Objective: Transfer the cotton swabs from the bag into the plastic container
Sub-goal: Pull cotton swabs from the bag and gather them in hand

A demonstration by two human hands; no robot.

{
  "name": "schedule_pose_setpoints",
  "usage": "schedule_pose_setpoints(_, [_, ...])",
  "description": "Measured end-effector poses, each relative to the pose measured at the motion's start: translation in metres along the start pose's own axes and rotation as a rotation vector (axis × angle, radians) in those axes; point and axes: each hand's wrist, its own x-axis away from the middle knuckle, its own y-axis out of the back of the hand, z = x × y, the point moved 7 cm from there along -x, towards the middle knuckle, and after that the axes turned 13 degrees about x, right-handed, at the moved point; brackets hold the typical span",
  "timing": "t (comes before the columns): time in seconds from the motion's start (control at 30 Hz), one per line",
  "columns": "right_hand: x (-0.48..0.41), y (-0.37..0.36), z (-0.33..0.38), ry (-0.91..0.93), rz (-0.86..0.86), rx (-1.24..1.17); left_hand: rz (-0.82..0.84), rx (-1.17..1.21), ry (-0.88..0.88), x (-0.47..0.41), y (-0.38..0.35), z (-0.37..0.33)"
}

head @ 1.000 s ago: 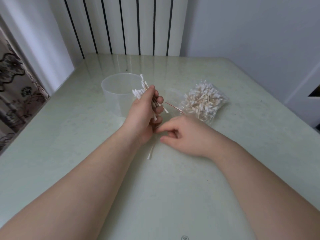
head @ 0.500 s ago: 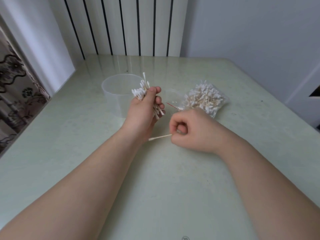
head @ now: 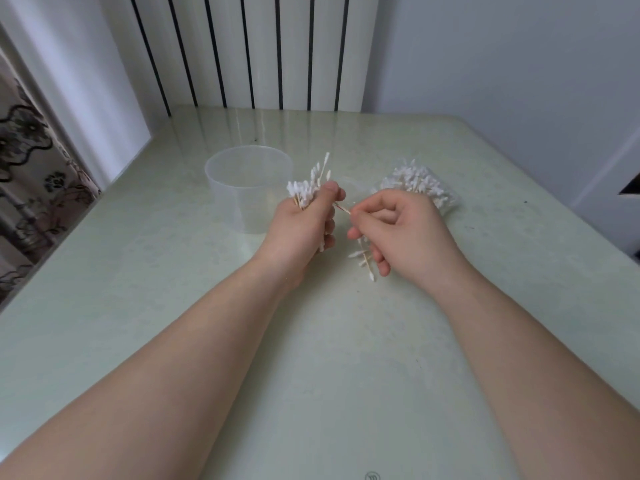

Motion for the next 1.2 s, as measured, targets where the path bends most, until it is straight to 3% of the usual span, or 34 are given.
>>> schedule_pose_setpoints(0.13, [0.002,-0.004,0.003,0.126,0.057,0.148,0.047,0.088,0.058,-0.001,-0.003,0.002])
schedule_pose_setpoints(0.23, [0.002,0.002,0.01,0.266,-0.037,0.259,0.077,0.101,0.051,-0.002,-0.004,0.0])
schedule_pose_setpoints(0.37, [0.007,0.01,0.021,0.387,-0.123,0.232,0.145,0.073,0.073,0.003,-0.01,-0.001])
schedule_pose_setpoints(0.57, [0.008,0.003,0.017,0.303,0.063,0.092,0.362,-0.036,0.179,0.02,-0.026,0.005])
schedule_pose_setpoints(0.73, [0.01,-0.005,0.016,0.333,0.162,0.12,0.326,0.032,0.228,0.019,-0.023,0.005])
schedule_pose_setpoints(0.83, [0.013,-0.011,0.016,0.412,0.228,0.364,0.306,0.112,0.282,0.02,-0.022,0.004])
schedule_pose_setpoints(0.93, [0.009,-0.008,0.016,0.43,0.138,0.513,0.314,0.15,0.338,0.023,-0.024,0.005])
schedule_pose_setpoints(1.03, [0.009,-0.003,0.021,0.448,0.081,0.503,0.323,0.176,0.368,0.024,-0.024,0.008])
schedule_pose_setpoints(1.13, [0.011,-0.012,0.014,0.357,0.256,0.356,0.327,0.187,0.369,0.022,-0.024,0.011])
schedule_pose_setpoints(1.2, [0.011,-0.021,0.012,0.36,0.287,0.369,0.344,0.179,0.368,0.024,-0.025,0.011])
